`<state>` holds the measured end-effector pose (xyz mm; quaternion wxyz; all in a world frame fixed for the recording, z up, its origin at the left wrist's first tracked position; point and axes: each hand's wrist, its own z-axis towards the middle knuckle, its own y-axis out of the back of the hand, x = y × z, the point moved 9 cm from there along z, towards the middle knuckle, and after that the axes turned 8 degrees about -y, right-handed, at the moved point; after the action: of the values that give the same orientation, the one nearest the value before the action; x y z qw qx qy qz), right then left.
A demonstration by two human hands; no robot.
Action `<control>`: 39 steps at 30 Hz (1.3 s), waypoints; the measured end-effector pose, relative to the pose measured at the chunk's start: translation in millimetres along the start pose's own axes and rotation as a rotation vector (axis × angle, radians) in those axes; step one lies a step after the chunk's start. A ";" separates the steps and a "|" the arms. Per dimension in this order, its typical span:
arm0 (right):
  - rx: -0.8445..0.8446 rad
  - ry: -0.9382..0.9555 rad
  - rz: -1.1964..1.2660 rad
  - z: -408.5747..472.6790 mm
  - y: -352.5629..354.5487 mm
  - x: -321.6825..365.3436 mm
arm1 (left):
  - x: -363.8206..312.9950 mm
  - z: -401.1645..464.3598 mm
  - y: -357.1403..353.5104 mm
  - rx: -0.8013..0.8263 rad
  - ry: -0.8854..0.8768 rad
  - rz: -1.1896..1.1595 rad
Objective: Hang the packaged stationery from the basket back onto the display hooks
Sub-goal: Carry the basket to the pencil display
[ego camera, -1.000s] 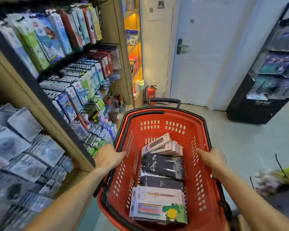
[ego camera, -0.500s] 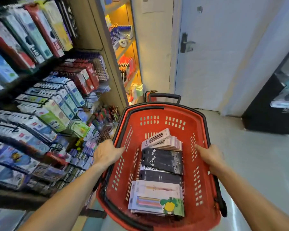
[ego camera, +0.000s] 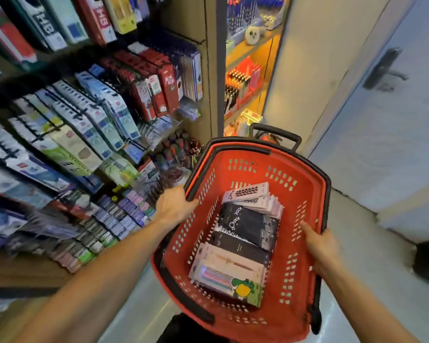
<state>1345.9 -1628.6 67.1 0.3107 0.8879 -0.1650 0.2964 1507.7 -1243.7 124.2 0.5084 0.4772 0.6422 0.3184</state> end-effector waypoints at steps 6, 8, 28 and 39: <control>0.020 -0.177 0.026 99.9 -73.8 -24.0 | 14.8 106.3 -40.0 0.045 0.017 -0.029; 0.038 -0.229 0.064 89.0 -103.7 -2.0 | 28.9 140.6 -67.4 0.057 0.056 -0.061; 0.318 -0.760 -0.200 331.3 -380.0 -251.0 | 219.0 312.7 -421.6 0.185 0.252 -0.086; 0.323 -0.871 -0.222 310.2 -417.1 -296.2 | 267.6 315.2 -457.0 0.154 0.275 -0.032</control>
<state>1448.4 -1484.0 -504.3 0.1005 0.9787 -0.1360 -0.1166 1669.7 -1173.3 -466.3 0.3824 0.4564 0.7359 0.3223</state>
